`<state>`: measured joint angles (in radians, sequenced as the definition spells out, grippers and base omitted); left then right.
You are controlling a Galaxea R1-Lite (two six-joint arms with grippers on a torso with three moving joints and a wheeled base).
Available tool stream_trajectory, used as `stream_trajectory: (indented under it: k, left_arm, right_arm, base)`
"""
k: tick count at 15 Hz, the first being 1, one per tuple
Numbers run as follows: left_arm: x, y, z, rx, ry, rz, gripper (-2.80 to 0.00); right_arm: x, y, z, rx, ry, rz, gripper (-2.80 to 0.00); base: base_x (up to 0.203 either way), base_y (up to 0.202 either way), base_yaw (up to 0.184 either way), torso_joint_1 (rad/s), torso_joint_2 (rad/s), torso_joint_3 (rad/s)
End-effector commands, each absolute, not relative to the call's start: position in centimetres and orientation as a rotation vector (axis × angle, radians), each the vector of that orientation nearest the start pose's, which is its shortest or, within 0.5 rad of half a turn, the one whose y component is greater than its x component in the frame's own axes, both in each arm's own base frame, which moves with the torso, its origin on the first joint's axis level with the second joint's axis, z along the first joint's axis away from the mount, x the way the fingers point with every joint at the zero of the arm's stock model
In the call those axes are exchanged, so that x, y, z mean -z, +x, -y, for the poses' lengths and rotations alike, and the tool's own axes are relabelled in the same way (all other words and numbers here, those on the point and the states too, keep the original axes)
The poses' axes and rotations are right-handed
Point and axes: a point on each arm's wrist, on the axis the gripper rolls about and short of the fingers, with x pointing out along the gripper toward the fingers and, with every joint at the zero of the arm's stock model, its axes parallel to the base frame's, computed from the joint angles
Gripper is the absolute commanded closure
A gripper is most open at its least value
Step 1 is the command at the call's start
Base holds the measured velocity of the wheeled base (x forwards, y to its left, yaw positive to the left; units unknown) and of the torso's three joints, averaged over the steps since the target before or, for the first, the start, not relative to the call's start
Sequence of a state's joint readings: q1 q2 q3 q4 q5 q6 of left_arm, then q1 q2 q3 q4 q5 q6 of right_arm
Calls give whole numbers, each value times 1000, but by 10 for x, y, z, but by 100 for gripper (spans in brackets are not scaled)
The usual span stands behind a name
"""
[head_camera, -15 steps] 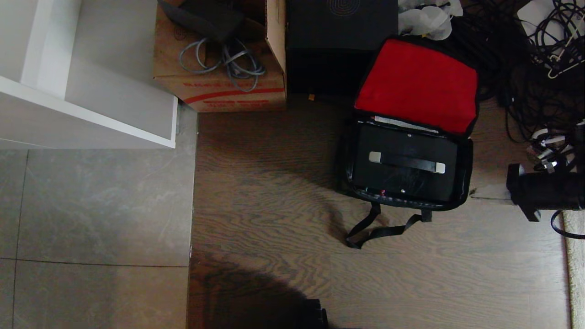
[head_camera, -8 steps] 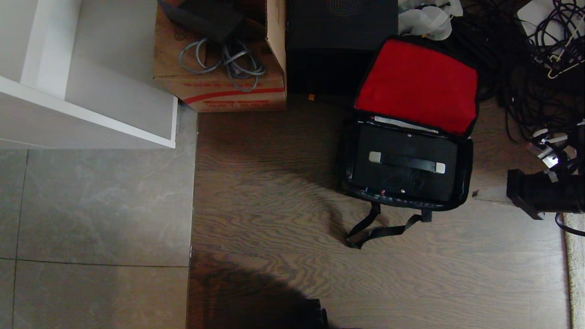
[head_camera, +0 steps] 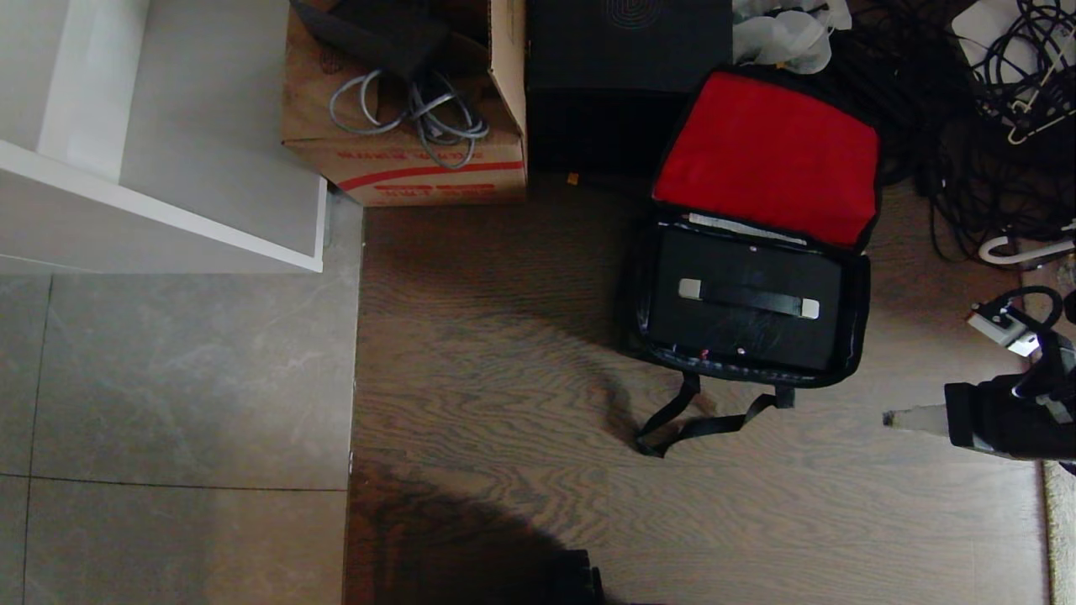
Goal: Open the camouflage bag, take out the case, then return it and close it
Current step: Grip the handle
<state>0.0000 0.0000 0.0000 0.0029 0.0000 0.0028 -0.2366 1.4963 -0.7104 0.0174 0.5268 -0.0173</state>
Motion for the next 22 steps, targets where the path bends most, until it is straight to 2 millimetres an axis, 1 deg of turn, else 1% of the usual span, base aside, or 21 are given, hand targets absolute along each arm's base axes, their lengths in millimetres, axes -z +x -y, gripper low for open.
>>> stream_trajectory:
  k: [1, 2, 4, 7, 10, 12, 13, 14, 15, 17, 20, 22]
  left_arm:
    - [-75, -23, 0, 0, 3, -5, 0]
    - [-75, -23, 0, 0, 3, -5, 0]
    - [-75, -23, 0, 0, 3, -5, 0]
    - [-75, -23, 0, 0, 3, -5, 0]
    - [-75, -23, 0, 0, 3, -5, 0]
    - [-75, -23, 0, 0, 3, -5, 0]
    - [-75, -23, 0, 0, 3, -5, 0]
    - [-75, -23, 0, 0, 3, -5, 0]
    - [-75, -23, 0, 0, 3, -5, 0]
    - [-75, -23, 0, 0, 3, -5, 0]
    - [-75, -23, 0, 0, 3, -5, 0]
    - [-75, -23, 0, 0, 3, -5, 0]
  right_arm:
    - [-172, 183, 33, -288, 184, -646, 0]
    - [-172, 167, 29, -284, 123, -617, 0]
    - [-163, 128, 20, -261, -11, -576, 0]
    - [-149, 75, 6, -209, -131, -505, 0]
    - [-132, 27, -2, -173, -183, -411, 0]
    - [-118, 3, -3, -130, -176, -366, 0]
    - [-109, -6, -2, -88, -161, -347, 0]
    - [-103, -10, 0, -51, -148, -325, 0]
    - [-97, -11, 1, -11, -133, -311, 0]
    - [-90, -16, 1, 2, -127, -242, 0]
    - [-85, -28, 0, 11, -131, -107, 0]
    - [-83, -30, 0, 3, -101, -60, 0]
  base:
    - [0, 0, 0, 0, 0, 0]
    - [0, 0, 0, 0, 0, 0]
    - [0, 0, 0, 0, 0, 0]
    - [0, 0, 0, 0, 0, 0]
    - [0, 0, 0, 0, 0, 0]
    - [0, 0, 0, 0, 0, 0]
    - [0, 0, 0, 0, 0, 0]
    - [0, 0, 0, 0, 0, 0]
    - [0, 0, 0, 0, 0, 0]
    - [0, 0, 0, 0, 0, 0]
    - [0, 0, 0, 0, 0, 0]
    - [0, 0, 0, 0, 0, 0]
